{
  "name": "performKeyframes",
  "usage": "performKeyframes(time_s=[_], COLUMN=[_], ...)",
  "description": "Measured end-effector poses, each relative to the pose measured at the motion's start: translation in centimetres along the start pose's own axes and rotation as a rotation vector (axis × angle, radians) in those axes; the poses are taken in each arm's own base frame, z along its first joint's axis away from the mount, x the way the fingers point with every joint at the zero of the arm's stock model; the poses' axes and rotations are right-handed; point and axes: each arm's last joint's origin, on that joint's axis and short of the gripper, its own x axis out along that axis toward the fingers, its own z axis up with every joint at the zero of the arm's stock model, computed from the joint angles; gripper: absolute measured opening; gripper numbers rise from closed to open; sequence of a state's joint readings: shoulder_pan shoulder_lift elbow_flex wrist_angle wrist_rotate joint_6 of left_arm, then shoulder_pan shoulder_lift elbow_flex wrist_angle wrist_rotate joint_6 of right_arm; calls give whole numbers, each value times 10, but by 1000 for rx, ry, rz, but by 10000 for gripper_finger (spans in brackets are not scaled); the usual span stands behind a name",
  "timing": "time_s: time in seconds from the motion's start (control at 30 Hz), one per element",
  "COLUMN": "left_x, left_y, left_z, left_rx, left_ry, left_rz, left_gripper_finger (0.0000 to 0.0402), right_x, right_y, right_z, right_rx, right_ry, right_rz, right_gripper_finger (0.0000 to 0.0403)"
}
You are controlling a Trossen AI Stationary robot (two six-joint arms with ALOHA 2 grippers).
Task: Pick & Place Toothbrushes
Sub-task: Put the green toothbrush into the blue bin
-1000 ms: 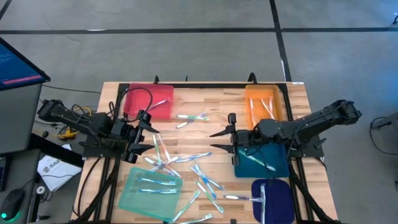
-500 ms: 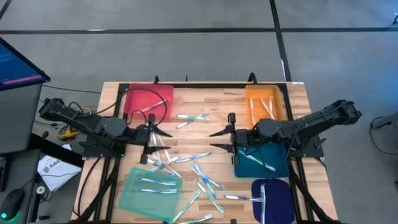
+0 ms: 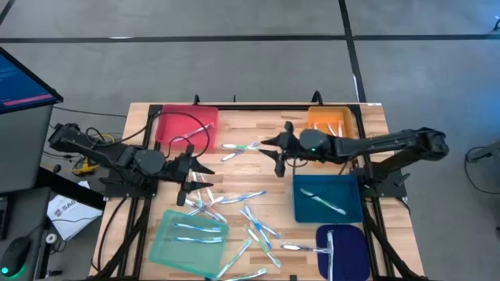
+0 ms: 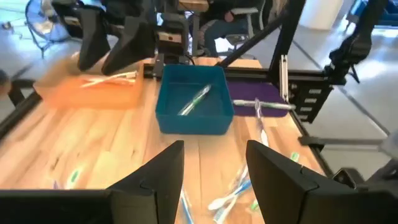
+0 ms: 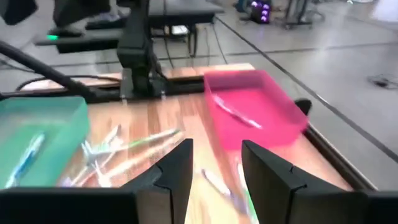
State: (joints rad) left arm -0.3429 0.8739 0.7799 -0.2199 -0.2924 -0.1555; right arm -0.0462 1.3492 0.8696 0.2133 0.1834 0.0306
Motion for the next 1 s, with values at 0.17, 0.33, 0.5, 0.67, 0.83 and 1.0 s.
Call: performKeyframes(time_s=[0.17,0.33,0.5,0.67,0.83,1.0], left_x=[8,24,44,53,50,48], left_y=[-1,-4,2,16,34,48], left_z=[-6,-15,-25,-26,-22,-30], left_rx=[-51,-7,59,122,160,132], left_ry=[35,91,119,135,146,228], left_rz=[14,72,225,301,360,361], left_gripper_finger=[167,167,167,167,167,167], right_x=[34,65,78,75,77,94], right_y=[-2,31,43,28,-23,-83], right_z=[-5,-55,-69,-56,-36,-27], right_rx=[-34,-146,-235,-290,-197,-30], right_ry=[47,215,185,133,70,195], right_rz=[91,209,229,200,50,-9], right_gripper_finger=[131,131,131,131,131,131])
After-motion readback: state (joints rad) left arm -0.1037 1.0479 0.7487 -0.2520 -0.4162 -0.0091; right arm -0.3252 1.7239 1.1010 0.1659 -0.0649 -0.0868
